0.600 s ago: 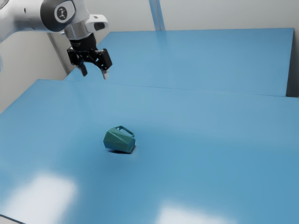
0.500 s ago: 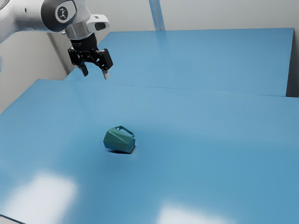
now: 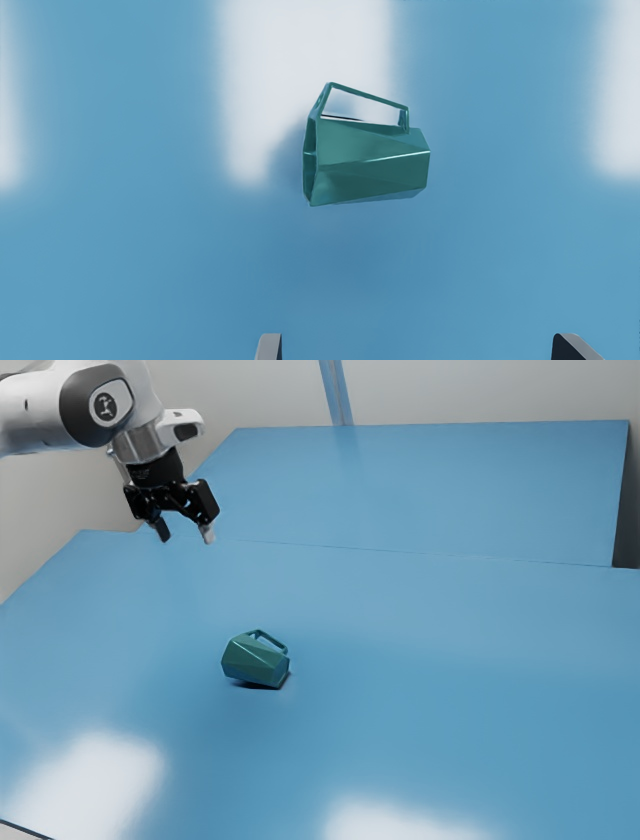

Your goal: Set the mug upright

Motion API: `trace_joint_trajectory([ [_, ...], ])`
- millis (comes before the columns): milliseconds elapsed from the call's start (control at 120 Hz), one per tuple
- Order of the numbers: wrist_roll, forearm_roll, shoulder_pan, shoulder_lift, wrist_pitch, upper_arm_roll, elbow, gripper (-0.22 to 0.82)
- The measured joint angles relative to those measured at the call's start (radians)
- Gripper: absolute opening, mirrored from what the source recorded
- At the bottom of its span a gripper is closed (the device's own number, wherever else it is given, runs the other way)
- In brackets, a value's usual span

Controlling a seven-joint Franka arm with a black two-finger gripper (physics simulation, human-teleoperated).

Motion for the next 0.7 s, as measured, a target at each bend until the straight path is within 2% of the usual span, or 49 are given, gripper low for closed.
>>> trace_joint_trajectory([
  [183,0.064,-0.125,0.100,-0.011,0.103,0.030,-0.093,0.59],
  [333,0.135,-0.251,0.087,-0.019,0.187,0.068,-0.173,0.59],
  [700,0.356,-0.544,0.142,-0.036,0.343,0.113,-0.373,0.59],
])
